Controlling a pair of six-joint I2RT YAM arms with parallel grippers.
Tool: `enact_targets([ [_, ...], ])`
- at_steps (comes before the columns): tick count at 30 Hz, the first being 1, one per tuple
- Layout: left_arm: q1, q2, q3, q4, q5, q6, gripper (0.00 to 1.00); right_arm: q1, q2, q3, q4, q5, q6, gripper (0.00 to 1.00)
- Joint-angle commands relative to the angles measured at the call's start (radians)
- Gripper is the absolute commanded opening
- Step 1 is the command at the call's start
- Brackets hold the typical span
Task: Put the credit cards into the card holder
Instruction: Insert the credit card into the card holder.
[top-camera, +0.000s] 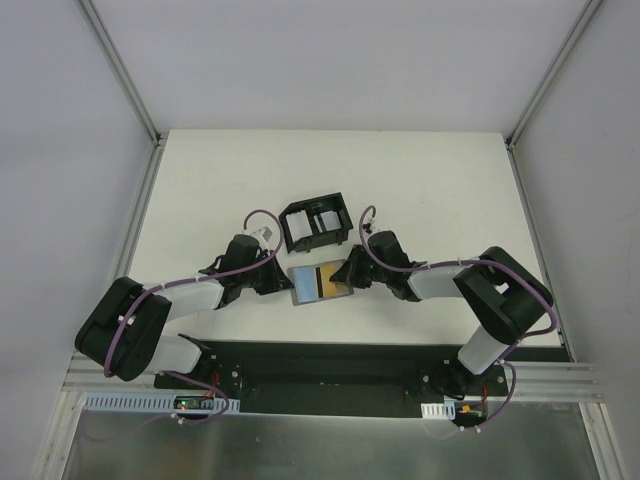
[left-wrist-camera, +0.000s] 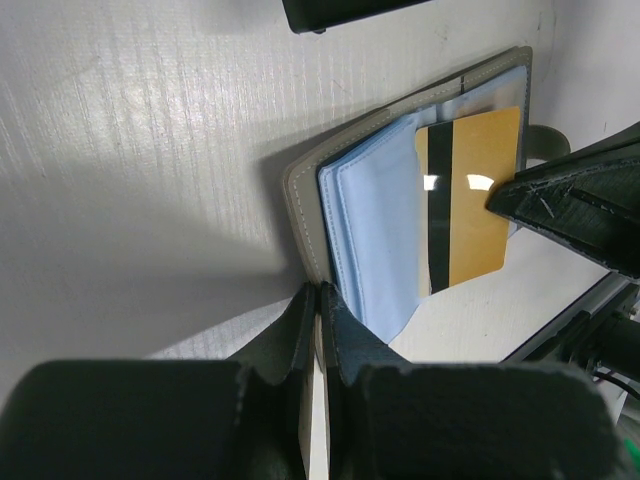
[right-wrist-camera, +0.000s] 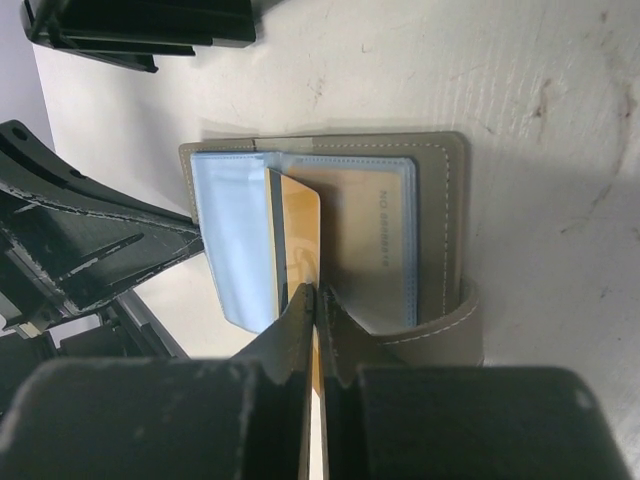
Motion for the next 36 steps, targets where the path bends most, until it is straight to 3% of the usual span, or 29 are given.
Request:
enact_targets([
  [1, 0.001, -0.008, -0.008, 0.009, -0.012, -0.008, 0.0, 0.027, 0.025, 0.009, -0.051, 0.001, 0.01, 0.0],
  [10, 0.001, -0.016, -0.018, 0.009, -0.015, -0.01, 0.0, 0.025, 0.02, 0.02, -0.08, -0.024, 0.01, 0.0],
  [18, 0.001, -0.038, -0.025, 0.001, -0.026, -0.012, 0.0, -0.029, -0.073, -0.041, -0.146, 0.074, -0.021, 0.0],
  [27, 0.001, -0.013, -0.018, 0.013, -0.012, -0.012, 0.0, 0.023, 0.065, 0.058, -0.098, -0.03, -0.006, 0.0],
  [36, 0.001, -0.012, -0.018, 0.013, -0.012, -0.013, 0.0, 0.027, 0.065, 0.069, -0.095, -0.032, 0.002, 0.0],
])
